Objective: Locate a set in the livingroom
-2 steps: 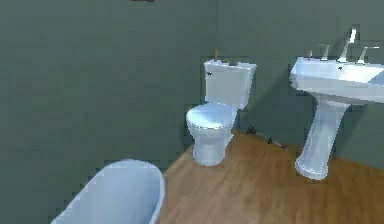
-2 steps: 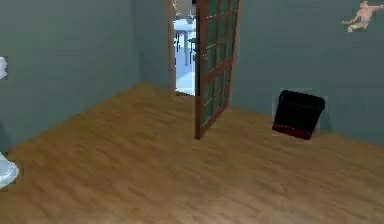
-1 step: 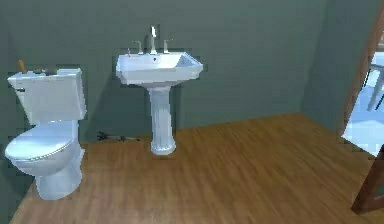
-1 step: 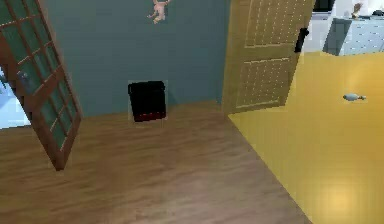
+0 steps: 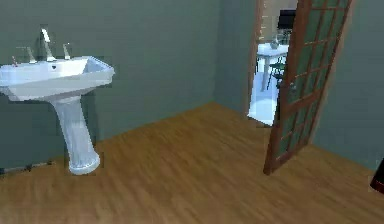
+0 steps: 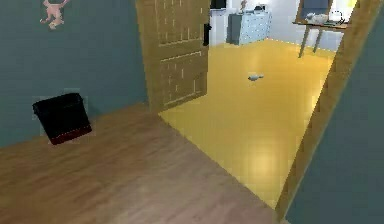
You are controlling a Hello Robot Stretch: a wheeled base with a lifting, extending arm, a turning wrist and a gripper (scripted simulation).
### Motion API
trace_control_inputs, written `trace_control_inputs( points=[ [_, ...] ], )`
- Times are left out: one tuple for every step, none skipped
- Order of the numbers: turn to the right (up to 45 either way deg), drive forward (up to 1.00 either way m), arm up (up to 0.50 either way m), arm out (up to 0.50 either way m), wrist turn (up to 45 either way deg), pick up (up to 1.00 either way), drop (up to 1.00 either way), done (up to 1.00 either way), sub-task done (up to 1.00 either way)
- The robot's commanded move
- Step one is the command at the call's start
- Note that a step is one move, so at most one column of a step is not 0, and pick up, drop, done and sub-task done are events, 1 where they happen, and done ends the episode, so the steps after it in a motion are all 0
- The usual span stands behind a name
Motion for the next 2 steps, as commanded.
trace_control_inputs(
  points=[
    [0.0,1.00,0.00,0.00,0.0,0.00,0.00,0.00,0.00],
    [3.0,0.00,0.00,0.00,0.0,0.00,0.00,0.00,0.00]
  ],
)
